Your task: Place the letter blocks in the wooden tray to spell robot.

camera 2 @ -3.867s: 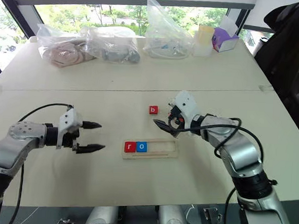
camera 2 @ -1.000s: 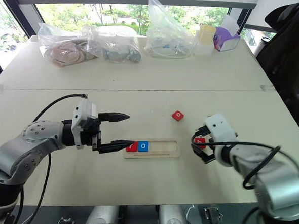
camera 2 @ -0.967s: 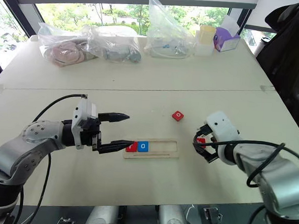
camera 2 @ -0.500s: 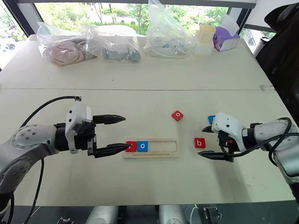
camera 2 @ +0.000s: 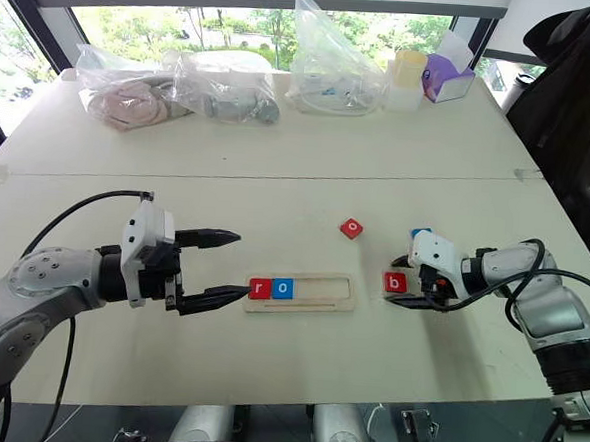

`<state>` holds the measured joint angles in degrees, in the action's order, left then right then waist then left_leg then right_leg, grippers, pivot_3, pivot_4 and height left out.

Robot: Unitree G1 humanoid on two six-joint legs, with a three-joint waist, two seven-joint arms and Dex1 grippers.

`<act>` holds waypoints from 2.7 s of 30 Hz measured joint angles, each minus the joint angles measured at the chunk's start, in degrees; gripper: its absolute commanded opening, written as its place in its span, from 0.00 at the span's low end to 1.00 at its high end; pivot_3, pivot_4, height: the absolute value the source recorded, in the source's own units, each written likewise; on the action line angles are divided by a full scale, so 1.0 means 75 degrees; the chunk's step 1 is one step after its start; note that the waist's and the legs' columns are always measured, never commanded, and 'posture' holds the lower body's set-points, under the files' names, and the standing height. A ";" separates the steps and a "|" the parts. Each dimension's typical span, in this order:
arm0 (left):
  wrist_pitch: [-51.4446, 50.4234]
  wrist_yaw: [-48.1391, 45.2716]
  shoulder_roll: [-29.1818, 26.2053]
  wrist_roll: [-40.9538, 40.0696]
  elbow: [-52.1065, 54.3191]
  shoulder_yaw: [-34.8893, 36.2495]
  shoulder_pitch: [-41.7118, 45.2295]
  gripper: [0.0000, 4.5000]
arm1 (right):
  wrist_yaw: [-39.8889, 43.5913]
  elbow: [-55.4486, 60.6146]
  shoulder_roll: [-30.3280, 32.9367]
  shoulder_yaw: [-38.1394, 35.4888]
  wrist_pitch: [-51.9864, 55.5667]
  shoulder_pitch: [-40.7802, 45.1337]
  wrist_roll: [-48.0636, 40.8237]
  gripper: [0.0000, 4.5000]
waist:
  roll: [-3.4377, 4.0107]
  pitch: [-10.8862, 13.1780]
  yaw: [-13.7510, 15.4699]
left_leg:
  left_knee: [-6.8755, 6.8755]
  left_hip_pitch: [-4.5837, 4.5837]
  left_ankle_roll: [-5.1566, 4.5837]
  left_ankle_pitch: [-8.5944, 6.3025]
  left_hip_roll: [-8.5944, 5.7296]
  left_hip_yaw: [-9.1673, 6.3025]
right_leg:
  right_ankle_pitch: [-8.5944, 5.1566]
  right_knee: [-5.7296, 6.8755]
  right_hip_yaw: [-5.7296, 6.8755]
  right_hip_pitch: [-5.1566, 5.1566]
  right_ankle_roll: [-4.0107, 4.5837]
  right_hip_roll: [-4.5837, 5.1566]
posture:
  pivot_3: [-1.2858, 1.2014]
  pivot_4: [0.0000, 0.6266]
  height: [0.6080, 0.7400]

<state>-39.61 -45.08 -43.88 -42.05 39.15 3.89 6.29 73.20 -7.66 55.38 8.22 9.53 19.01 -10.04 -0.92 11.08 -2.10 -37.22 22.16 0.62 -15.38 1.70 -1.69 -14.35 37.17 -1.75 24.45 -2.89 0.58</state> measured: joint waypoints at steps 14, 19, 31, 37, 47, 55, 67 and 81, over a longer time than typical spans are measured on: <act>0.0104 0.0003 0.0011 0.0044 -0.0001 -0.0026 -0.0082 1.00 | 0.0287 0.1751 -0.0317 0.0043 0.1019 0.0636 -0.0456 0.26 | 0.0005 0.0002 -0.0061 | 0.0001 -0.0015 0.0000 0.0000 0.0004 0.0000 | 0.0013 0.0017 -0.0001 -0.0002 -0.0021 -0.0003 | 0.52 0.24 0.99; 0.0207 0.0002 0.0025 0.0121 -0.0003 -0.0059 -0.0141 1.00 | 0.0251 0.2751 -0.0908 0.0607 0.1827 0.1258 -0.0672 0.26 | 0.0001 0.0000 0.0072 | 0.0002 -0.0009 0.0000 0.0000 0.0003 -0.0014 | 0.0012 0.0017 0.0014 -0.0003 -0.0020 -0.0002 | 0.52 0.24 0.99; 0.0248 0.0090 0.0024 0.0206 0.0009 -0.0035 -0.0293 1.00 | -0.0355 0.2632 -0.1852 0.1912 0.2361 0.1465 0.0148 0.26 | 0.0001 0.0000 0.0181 | -0.0010 -0.0002 0.0004 0.0002 0.0001 -0.0005 | 0.0002 0.0016 0.0005 0.0000 0.0003 0.0006 | 0.52 0.24 0.99; 0.0218 0.0225 0.0024 0.0203 0.0015 -0.0042 -0.0125 1.00 | -0.0472 0.2632 -0.1888 0.2006 0.2522 0.1467 0.0274 0.26 | 0.0001 0.0000 0.0178 | -0.0009 -0.0003 0.0004 0.0002 0.0002 -0.0005 | 0.0005 0.0017 0.0006 0.0000 -0.0003 0.0005 | 0.52 0.24 0.99; 0.0127 0.0366 0.0088 0.0197 0.0016 -0.0132 0.0176 1.00 | -0.0550 0.2663 -0.1887 0.2115 0.2713 0.1428 0.0301 0.60 | 0.0001 0.0000 0.0178 | -0.0009 -0.0003 0.0004 0.0002 0.0001 -0.0005 | 0.0011 0.0017 0.0006 0.0000 -0.0013 0.0004 | 0.52 0.24 0.99; 0.0017 0.0462 0.0133 0.0194 0.0040 -0.0192 0.0183 1.00 | -0.0569 0.2663 -0.1888 0.2121 0.2757 0.1429 0.0327 0.99 | 0.0001 0.0000 0.0176 | -0.0009 -0.0003 0.0004 0.0002 0.0001 -0.0005 | 0.0011 0.0017 0.0006 0.0000 -0.0013 0.0003 | 0.52 0.24 0.99; 0.0008 0.0489 0.0091 0.0181 0.0064 -0.0179 0.0164 1.00 | -0.1548 0.1828 -0.2732 0.1223 0.3045 0.2280 0.0056 0.99 | 0.0001 -0.0001 0.0160 | -0.0010 -0.0004 0.0004 0.0002 0.0001 -0.0005 | 0.0014 0.0019 0.0006 0.0000 -0.0010 0.0002 | 0.52 0.24 0.99; 0.0026 0.0232 0.0003 0.0191 0.0039 -0.0100 0.0154 1.00 | -0.1935 0.0859 -0.2967 0.1330 0.1891 0.1821 0.0629 0.99 | 0.0001 -0.0001 0.0171 | -0.0006 -0.0001 0.0004 0.0002 0.0001 -0.0006 | 0.0017 0.0019 0.0009 0.0003 -0.0014 0.0003 | 0.52 0.24 0.99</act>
<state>-39.42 -43.34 -43.85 -40.61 39.44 3.14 7.44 58.69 -1.21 33.12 18.20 23.71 32.67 -5.33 -0.92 11.07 -0.82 -37.26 22.16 0.65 -15.36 1.71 -1.73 -14.22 37.31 -1.68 24.47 -3.00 0.60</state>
